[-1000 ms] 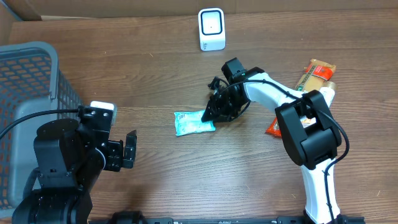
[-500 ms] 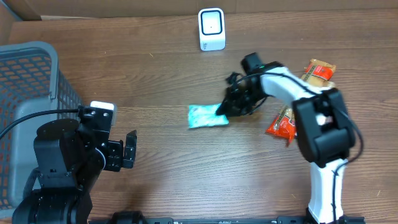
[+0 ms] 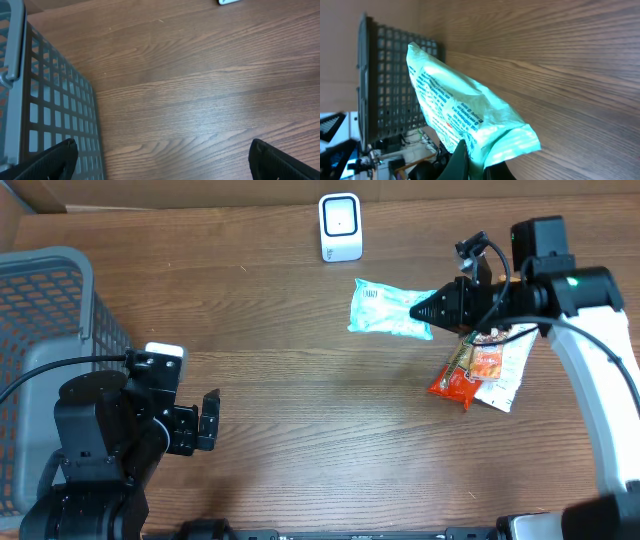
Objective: Scan the item barcode
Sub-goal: 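Raise the teal packet and hold it in front of the scanner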
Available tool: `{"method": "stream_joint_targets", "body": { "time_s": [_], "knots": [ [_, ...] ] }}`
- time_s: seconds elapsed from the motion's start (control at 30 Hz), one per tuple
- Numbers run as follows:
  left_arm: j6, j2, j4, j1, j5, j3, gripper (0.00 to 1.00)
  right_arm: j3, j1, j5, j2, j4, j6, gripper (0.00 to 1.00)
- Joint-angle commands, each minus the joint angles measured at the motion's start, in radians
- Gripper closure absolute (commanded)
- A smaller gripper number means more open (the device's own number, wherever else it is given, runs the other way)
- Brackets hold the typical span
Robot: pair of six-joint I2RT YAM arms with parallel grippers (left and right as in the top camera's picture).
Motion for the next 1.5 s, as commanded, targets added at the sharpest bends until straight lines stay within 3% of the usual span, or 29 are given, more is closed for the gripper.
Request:
{"method": "stream_joint_targets", "body": {
  "time_s": [0.0,0.37,0.7,0.9,1.07,1.17,1.3,1.47],
  "knots": [
    [0.022,0.002,0.004,0.004,-0.009,0.003,0.0,0.01,0.003,-0.023,-0.08,-0.014,-0.042,0.96],
    [0.022,0.002,0.004,0.004,-0.009,0.003,0.0,0.01,0.008,-0.003,-0.133,-0.037,-0.048,0.96],
    [0.022,0.002,0.004,0.004,-0.009,0.003,0.0,0.051,0.085,0.274,-0.133,-0.031,0.027,0.96],
    [0.022,0.002,0.004,0.004,-0.009,0.003,0.0,0.211,0.187,0.632,-0.079,-0.04,0.074,0.97],
    [0.022,0.002,0.004,0.004,-0.009,0.003,0.0,0.521,0.32,1.05,0.123,-0.109,0.06,0.97],
    [0.022,0.002,0.004,0.004,-0.009,0.003,0.0,0.636,0.389,1.321,0.257,-0.086,-0.02,0.97],
    [0.022,0.002,0.004,0.004,-0.009,0.003,0.0,0.639,0.446,1.67,0.394,0.105,-0.22,0.96],
    [0.022,0.002,0.004,0.004,-0.009,0.003,0.0,0.637,0.46,1.769,0.571,0.455,-0.67,0.96]
  ]
}}
